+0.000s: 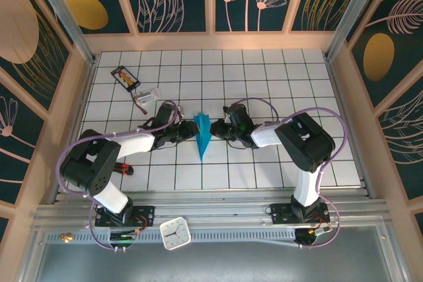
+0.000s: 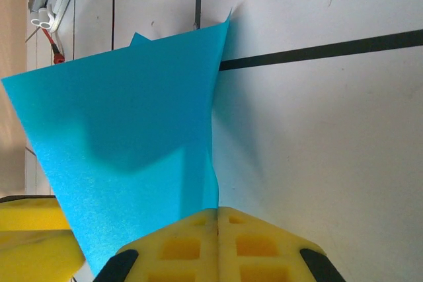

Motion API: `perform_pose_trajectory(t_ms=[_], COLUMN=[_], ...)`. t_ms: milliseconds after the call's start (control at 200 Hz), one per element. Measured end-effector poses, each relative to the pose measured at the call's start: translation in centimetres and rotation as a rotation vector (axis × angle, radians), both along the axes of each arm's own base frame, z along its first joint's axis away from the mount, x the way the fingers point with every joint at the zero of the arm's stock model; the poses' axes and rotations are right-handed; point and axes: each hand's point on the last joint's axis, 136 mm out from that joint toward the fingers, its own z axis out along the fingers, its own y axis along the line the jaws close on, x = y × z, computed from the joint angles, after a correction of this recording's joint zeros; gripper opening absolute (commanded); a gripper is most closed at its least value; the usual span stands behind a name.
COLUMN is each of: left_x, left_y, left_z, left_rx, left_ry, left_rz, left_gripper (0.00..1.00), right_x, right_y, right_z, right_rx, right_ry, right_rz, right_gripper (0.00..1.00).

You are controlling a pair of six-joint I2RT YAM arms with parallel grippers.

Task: Fold a paper plane with a square sheet of paper (pick it up from the middle)
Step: Move a paper plane to the center of the table.

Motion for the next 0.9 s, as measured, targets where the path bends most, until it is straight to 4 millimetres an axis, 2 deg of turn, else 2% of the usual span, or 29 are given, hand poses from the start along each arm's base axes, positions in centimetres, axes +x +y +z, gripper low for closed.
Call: perform_pose_trajectory(t_ms=[155,275,340,761,896], left_x=[-0.2,0.0,0.2,0.6,0.0], left_y=[0.2,0.4,0.4,0.6,1.0], left_z=[-1.5,-1.5,-1.4,-1.2,-2.0], left_rx=[0.021,0.028,0.025,0.003,-0.009], left_ry=[0.033,0.022,0.015,0.005,0.028], left_rz=[-0.002,-0.005,-0.005,0.023,0.05], left_gripper=[0.14,0.02,0.0,0.0,0.14], right_x=[0.0,0.0,0.0,0.4,0.5], right_y=[0.0,-0.3,-0.7,-2.5,-2.5], right_z=[0.0,-0.3,-0.5,-0.9,-0.9], right_rx=[-0.001,-0.011,-0.019,-0.051,-0.052], right_ry=[-0.002,0.001,0.006,0.009,0.005], right_rz=[0.002,-0.003,-0.01,-0.044,-0.044], right_gripper=[0.0,0.0,0.0,0.0,0.01])
